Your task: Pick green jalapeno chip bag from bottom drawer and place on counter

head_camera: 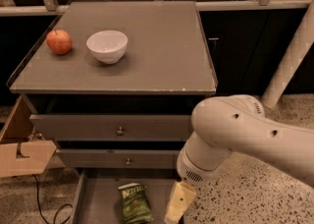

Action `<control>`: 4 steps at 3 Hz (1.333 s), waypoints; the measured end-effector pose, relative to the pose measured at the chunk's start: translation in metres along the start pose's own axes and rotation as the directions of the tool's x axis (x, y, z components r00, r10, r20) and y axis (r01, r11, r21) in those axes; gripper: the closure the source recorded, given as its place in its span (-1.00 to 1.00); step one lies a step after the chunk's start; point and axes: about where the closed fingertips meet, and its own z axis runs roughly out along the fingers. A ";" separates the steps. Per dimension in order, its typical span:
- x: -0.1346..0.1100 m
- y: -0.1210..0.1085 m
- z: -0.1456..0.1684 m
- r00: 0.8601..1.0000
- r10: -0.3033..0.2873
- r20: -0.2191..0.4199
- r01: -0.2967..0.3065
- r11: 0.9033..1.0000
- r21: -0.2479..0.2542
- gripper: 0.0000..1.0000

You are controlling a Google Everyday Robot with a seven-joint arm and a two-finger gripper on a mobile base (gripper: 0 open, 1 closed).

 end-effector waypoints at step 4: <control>0.013 -0.023 0.070 0.996 0.049 -0.068 -0.051 0.998 -0.031 -1.00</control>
Offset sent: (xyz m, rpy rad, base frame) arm 0.0227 -0.0019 -0.0869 -0.1099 0.0523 -0.0273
